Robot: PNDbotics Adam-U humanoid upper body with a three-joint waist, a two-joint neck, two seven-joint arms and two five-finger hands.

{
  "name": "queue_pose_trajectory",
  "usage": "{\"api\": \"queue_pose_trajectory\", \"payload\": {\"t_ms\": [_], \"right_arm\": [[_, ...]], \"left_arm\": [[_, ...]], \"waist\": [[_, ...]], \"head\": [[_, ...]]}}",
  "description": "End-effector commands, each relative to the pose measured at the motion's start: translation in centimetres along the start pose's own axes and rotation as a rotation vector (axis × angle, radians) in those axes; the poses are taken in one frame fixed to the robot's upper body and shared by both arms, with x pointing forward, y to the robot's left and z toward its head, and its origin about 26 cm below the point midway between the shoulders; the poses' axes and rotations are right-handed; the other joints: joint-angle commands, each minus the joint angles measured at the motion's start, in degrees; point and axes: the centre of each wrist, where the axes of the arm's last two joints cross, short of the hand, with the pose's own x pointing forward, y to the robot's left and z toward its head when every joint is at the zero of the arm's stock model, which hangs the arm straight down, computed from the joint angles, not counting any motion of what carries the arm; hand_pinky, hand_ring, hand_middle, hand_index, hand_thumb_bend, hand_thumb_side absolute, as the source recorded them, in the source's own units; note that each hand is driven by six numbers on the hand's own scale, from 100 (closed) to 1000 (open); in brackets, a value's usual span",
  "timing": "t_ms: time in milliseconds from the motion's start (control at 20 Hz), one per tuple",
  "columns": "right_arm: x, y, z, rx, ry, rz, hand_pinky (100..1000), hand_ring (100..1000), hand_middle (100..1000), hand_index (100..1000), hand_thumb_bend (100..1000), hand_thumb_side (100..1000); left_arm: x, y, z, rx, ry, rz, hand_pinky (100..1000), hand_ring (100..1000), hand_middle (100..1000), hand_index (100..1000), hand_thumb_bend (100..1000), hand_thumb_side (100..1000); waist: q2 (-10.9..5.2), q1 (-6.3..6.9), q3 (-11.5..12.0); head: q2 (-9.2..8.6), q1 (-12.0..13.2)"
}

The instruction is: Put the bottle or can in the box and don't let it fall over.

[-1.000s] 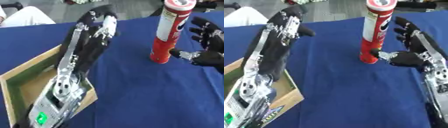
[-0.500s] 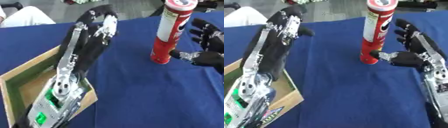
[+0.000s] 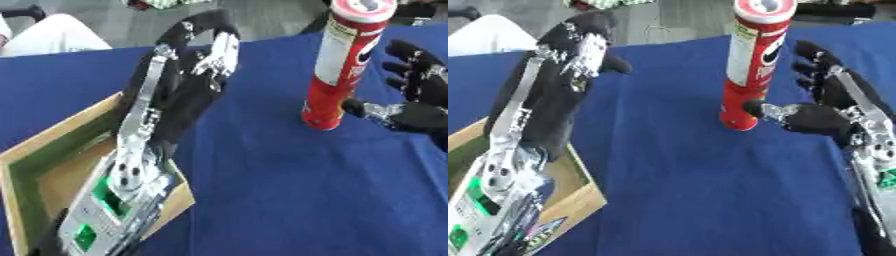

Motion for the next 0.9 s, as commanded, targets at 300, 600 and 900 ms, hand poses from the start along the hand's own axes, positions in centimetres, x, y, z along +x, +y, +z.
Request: {"api": "queue_pose_trajectory", "payload": {"t_ms": [300,600,900], "right_arm": [[0.5,0.0,-0.6,-0.013,-0.006,-0.066,1000,1000,1000,1000,778,185],[0.7,0.0,-0.9,-0.024,-0.018,-0.084,1000,1000,1000,1000,771,178],[0.9,0.1,-1.5,-0.029,-0.039,-0.091,1000,1000,1000,1000,761,169]], "left_arm": [[0.5,0.2,-0.6,0.017,-0.022,-0.046,806,545,795,765,100,510],[0.6,0.4,-0.8,0.027,-0.027,-0.062,808,543,787,754,100,505],[0.5,0.7,-1.0,0.038,-0.034,-0.067,809,541,780,746,100,506]], "waist": [[-0.75,-0.19,-0.1],[-0.59,-0.16,-0.1],[-0.48,-0.1,0.0]], "head": [[-1.18,-0.2],[-1.5,-0.2],[-1.73,-0.4]]}}
